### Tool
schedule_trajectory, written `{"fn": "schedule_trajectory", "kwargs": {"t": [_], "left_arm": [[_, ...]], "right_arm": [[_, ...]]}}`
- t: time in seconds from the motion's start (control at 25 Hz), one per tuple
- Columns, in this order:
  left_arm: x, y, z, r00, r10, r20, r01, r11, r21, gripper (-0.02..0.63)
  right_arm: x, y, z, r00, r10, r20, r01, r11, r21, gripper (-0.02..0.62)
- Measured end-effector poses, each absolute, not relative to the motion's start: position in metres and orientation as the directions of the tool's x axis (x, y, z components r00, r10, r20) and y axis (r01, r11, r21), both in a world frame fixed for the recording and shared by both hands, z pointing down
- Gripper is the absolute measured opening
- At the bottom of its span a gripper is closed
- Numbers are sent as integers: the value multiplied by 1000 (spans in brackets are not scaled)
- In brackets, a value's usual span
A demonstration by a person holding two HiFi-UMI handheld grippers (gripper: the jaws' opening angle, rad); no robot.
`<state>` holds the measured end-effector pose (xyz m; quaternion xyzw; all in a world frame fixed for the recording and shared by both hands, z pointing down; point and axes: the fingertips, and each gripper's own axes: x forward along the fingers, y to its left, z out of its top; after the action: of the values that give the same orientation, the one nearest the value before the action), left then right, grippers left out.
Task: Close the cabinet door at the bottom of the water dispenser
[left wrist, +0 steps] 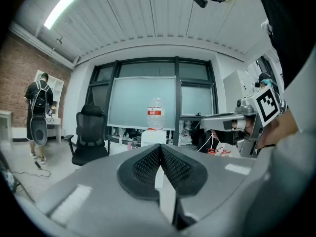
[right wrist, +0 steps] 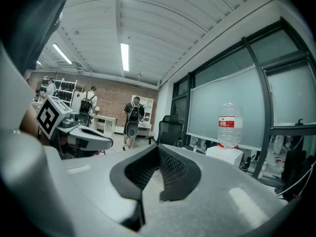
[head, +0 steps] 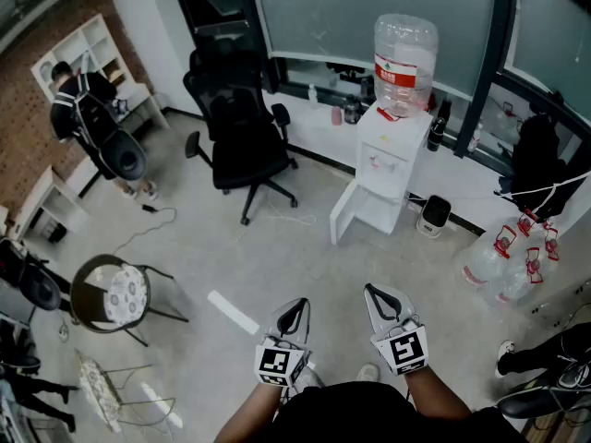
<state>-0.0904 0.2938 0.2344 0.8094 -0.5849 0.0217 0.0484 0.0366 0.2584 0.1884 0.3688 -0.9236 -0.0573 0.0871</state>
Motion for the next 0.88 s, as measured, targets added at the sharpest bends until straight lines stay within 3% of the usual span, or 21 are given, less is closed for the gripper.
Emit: {"fn": "schedule_trajectory", "kwargs": {"t": [0.88], "left_arm": [[-126,299,231,317,-946,62,-947,-313,65,18]], "right_arm": [[8,261,180,-674,-735,70,-722,676,149,3]]}}
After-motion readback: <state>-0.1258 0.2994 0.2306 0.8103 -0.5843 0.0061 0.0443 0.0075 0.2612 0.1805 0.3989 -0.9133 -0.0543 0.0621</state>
